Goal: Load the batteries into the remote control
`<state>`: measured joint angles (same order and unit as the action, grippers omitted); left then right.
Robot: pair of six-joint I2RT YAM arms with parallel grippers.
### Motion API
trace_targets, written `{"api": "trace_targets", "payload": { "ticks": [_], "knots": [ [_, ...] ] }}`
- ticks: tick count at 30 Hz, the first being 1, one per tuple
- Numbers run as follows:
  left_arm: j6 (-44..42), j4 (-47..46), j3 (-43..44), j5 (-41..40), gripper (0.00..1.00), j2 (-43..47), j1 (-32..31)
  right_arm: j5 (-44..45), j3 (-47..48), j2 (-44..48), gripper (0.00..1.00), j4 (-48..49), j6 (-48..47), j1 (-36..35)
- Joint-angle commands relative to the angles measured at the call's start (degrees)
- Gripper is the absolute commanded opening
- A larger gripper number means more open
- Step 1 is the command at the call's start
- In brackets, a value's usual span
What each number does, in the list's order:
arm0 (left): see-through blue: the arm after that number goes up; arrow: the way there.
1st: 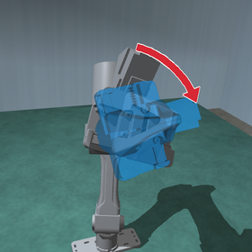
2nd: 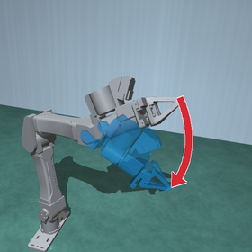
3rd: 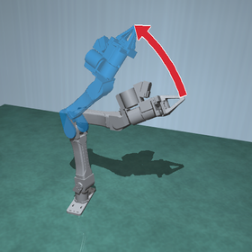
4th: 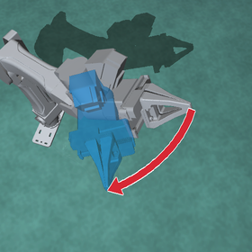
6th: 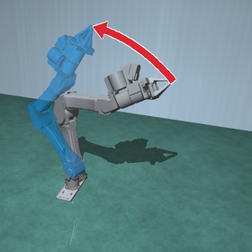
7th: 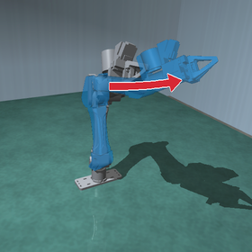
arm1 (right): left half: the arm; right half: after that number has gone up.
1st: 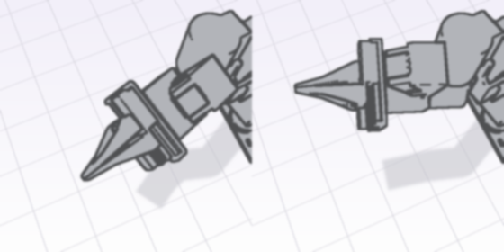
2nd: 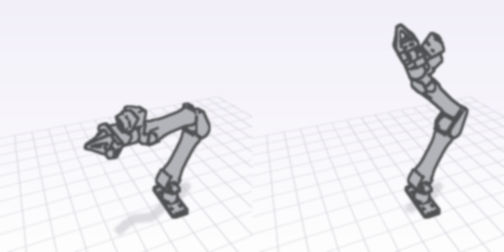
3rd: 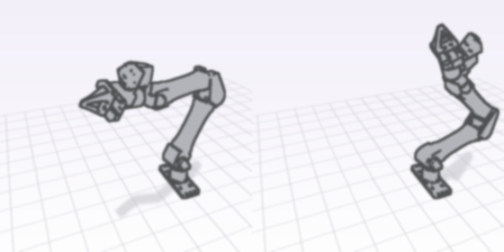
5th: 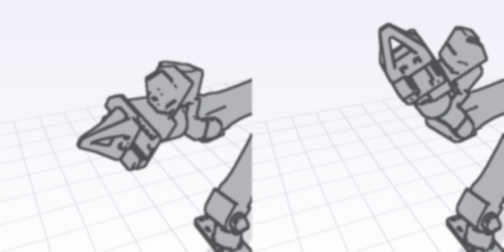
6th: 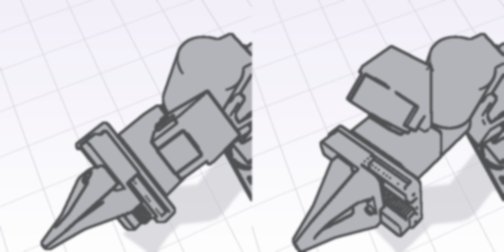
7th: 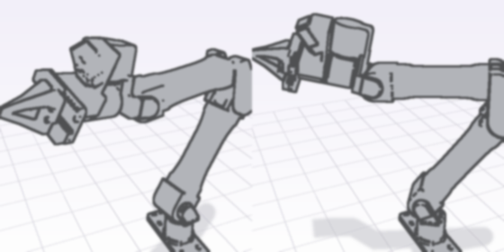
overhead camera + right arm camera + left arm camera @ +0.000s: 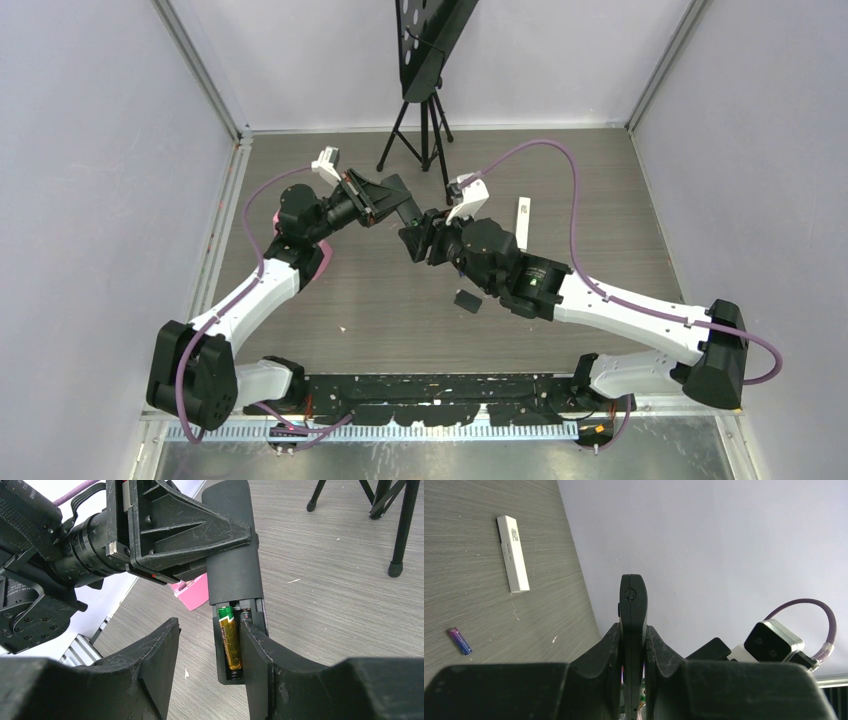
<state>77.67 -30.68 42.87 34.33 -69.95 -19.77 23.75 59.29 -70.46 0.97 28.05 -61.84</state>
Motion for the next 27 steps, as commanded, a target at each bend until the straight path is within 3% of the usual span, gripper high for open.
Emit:
{"api": "trace_targets", "payload": {
  "ticks": [1, 22, 27],
  "knots": [
    [2.8, -6.66, 2.13, 3.91, 0.0, 2.44, -0.45, 4.22, 0.3, 1.61, 0.53, -2.08, -0.32, 1.06],
    [2.37, -9.27, 1.07, 2.9, 0.0, 2.6, -0.45, 6.14, -0.16, 5.34, 0.53, -2.47, 2.38, 1.2],
    [2.33, -9.27, 1.16, 3.07, 0.0, 2.57, -0.45, 5.95, 0.59, 4.36, 0.5, -2.38, 1.3, 1.3]
  ]
}}
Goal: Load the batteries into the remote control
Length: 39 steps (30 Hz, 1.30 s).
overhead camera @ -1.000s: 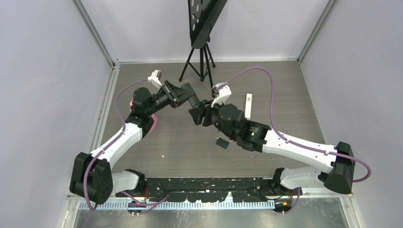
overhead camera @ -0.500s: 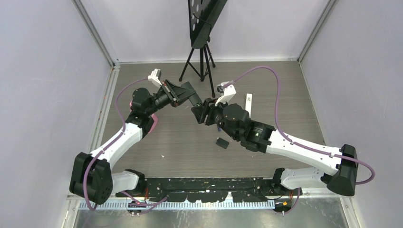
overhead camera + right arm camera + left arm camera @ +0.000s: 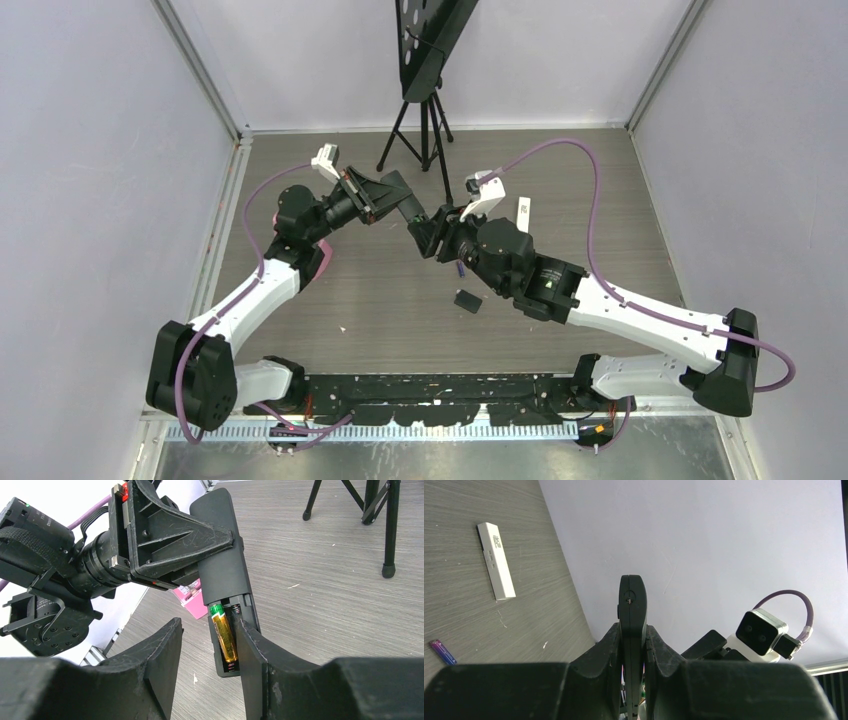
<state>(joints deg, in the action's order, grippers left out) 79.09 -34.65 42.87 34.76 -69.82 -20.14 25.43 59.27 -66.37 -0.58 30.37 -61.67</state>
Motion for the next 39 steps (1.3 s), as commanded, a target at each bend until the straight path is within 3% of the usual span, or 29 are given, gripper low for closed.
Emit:
{"api": "trace_targets", "payload": {
  "ticks": [1, 16, 24, 39],
  "knots": [
    [0.97, -5.3, 1.16, 2.6, 0.0, 2.44, -0.07, 4.34, 0.79, -0.06, 0.48, -0.83, -1.18, 1.09],
    [1.13, -4.69, 1.86, 3.38, 0.0, 2.33, -0.07, 2.39, 1.93, -2.76, 0.25, 0.23, -6.54, 1.44],
    [1.1, -4.64, 2.0, 3.51, 0.0, 2.43, -0.07, 1.3, 1.3, -1.94, 0.39, 0.23, -7.06, 1.55],
    [1.09, -4.16, 1.77, 3.69, 0.0, 2.26, -0.07, -0.1, 2.12, -2.14, 0.37, 3.21, -8.93, 2.42]
  ]
}}
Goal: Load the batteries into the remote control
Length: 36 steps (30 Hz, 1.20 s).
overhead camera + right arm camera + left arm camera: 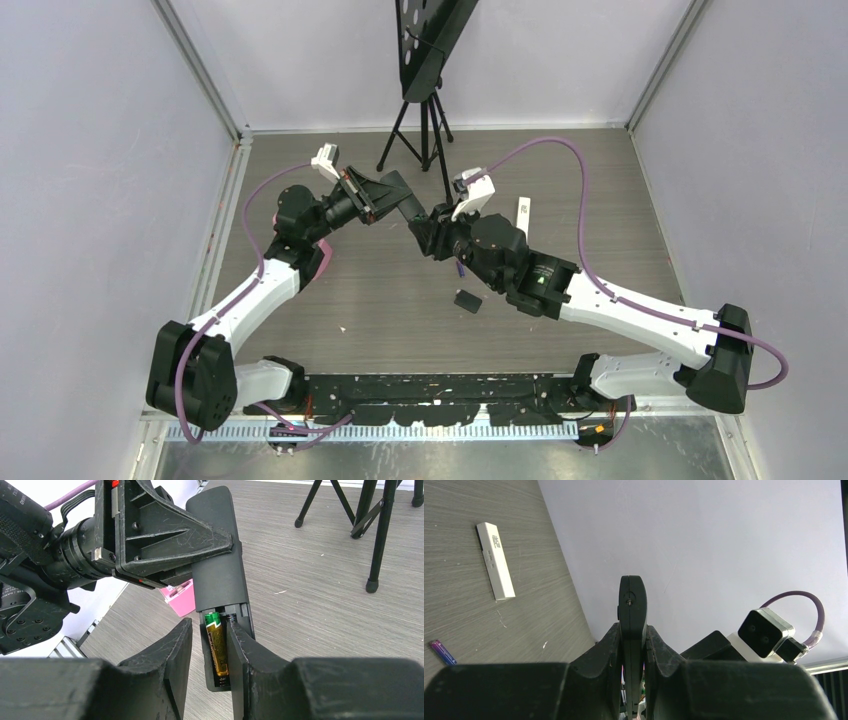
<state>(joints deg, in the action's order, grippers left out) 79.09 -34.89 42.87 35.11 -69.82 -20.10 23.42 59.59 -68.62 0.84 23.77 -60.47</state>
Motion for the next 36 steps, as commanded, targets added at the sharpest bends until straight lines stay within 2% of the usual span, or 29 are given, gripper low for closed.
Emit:
{"api": "trace_targets", "payload": {
  "ticks": [1, 5, 12, 19, 27, 36],
  "knots": [
    [1.1, -3.86, 1.77, 3.36, 0.0, 2.28, -0.12, 1.62, 1.9, -0.04, 0.36, 1.79, -2.48, 1.3],
    [1.01, -3.36, 1.86, 3.64, 0.0, 2.35, -0.12, 0.4, 2.57, -0.61, 0.25, 1.35, -2.63, 1.66],
    [1.05, -2.99, 2.14, 3.67, 0.0, 2.26, -0.12, -0.95, 2.35, -0.66, 0.13, -0.1, -2.87, 1.84],
    [3.68, -2.11, 4.18, 2.62, 0.0, 2.2, -0.06, -5.87, -0.53, -0.43, 0.01, 0.08, -5.13, 1.85],
    [10.25, -4.25, 4.15, 0.05, 0.0, 1.76, -0.03, -8.92, -7.49, 1.14, 0.0, 4.16, -3.07, 1.84],
    [10.65, -3.29, 4.93, -1.81, 0.0, 1.89, 0.22, -11.08, -13.11, 2.8, 0.0, 3.64, -1.77, 1.84]
  ]
}}
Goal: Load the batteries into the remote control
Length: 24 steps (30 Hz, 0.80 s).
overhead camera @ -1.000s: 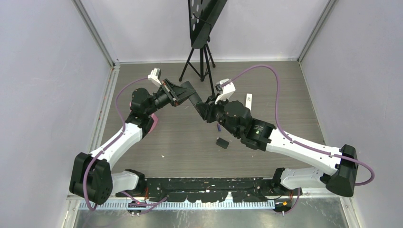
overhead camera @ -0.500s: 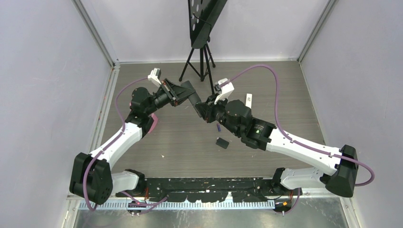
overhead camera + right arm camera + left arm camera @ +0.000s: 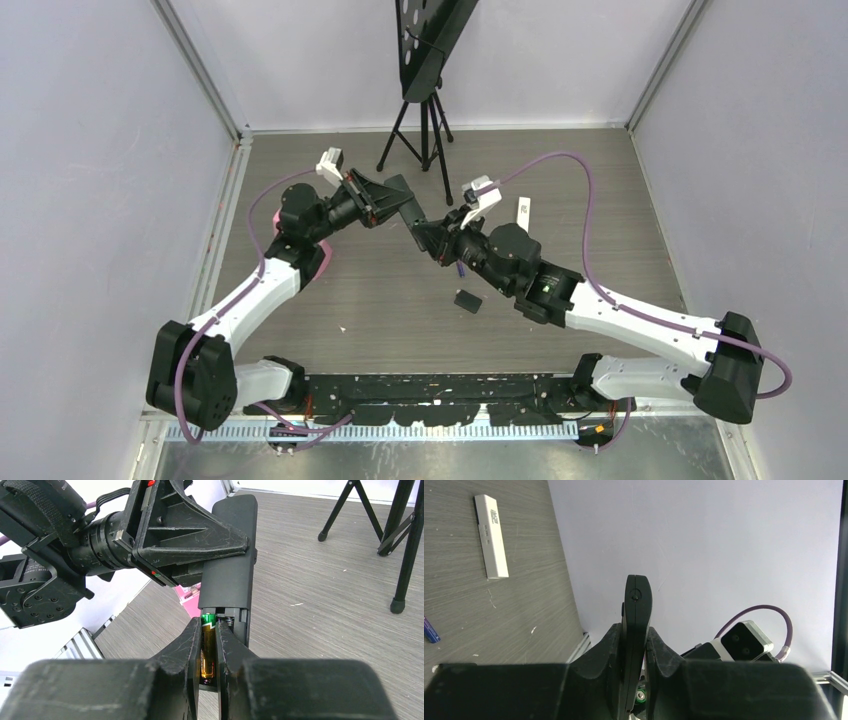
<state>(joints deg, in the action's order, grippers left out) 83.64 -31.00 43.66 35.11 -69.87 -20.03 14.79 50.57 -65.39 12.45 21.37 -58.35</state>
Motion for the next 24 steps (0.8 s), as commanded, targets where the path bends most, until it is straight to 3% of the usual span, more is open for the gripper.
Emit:
{"api": "trace_targets", "payload": {
  "ticks": [1, 13, 20, 24],
  "knots": [
    [6.1, -6.96, 4.27, -1.95, 0.0, 1.99, 0.23, -2.33, -4.81, -0.18, 0.0, -8.37, 0.54, -0.28],
    [5.99, -4.8, 6.16, -4.28, 0.0, 0.79, 0.94, -3.15, -7.66, -1.14, 0.01, -11.8, -1.93, -0.64],
    [6.18, -2.07, 8.41, -4.81, 0.0, 0.73, 1.48, 0.52, -6.34, -5.2, 0.0, -16.8, -6.12, -2.13],
    [6.71, -1.38, 9.07, -4.08, 0.0, 0.48, 1.55, 3.92, -5.18, -7.47, 0.05, -17.87, -7.49, -3.27]
  ]
}}
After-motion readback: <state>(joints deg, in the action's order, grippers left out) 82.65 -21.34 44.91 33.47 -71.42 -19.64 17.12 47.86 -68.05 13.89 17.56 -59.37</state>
